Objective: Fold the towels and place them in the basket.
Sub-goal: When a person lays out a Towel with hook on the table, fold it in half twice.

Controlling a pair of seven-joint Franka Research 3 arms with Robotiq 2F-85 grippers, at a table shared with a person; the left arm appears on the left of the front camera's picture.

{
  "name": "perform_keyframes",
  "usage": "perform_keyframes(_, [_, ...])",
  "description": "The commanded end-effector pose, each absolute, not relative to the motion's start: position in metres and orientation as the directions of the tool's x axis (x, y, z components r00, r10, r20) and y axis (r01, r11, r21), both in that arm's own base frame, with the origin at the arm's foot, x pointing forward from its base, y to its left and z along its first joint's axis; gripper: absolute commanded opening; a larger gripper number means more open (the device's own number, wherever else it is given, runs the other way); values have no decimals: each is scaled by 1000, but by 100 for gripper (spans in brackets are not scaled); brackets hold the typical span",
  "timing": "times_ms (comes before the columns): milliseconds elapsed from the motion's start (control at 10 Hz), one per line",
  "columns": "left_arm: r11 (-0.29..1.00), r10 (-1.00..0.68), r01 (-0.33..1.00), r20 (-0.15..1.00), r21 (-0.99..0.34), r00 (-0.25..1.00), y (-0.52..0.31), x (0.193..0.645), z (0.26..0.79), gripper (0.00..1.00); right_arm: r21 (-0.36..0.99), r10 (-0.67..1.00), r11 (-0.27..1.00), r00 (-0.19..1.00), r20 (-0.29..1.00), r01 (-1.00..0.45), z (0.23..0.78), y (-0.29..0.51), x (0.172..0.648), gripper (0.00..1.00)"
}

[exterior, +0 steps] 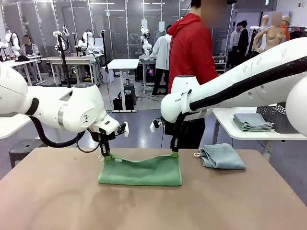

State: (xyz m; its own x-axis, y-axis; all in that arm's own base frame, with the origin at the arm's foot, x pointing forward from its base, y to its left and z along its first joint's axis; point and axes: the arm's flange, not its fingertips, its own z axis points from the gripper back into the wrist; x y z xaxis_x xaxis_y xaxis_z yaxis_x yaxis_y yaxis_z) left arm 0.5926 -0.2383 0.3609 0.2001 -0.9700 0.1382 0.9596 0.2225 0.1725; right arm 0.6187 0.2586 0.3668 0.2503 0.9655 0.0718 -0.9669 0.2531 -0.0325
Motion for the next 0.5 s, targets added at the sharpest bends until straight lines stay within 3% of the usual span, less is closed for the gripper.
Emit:
perform_keyframes(0, [250,-966,953,120,173,231,-238,597,362,5,-35,959,279,277,54,-960,365,258,627,3])
perform_keyframes(100, [251,-964,953,130,169,231,-238,599,361,5,-35,961,271,268,64,-962,364,258,629,3])
perform_keyframes(200, [248,-965,952,134,178,226,-241,599,359,24,-29,965,255,252,78,-967,363,258,628,23])
perform_keyframes(300, [251,-964,949,136,189,228,-242,599,360,25,-41,966,246,241,94,-969,363,258,628,23])
perform_keyframes(400, [258,-962,946,141,197,233,-242,599,359,44,-55,967,238,231,109,-970,364,257,628,43])
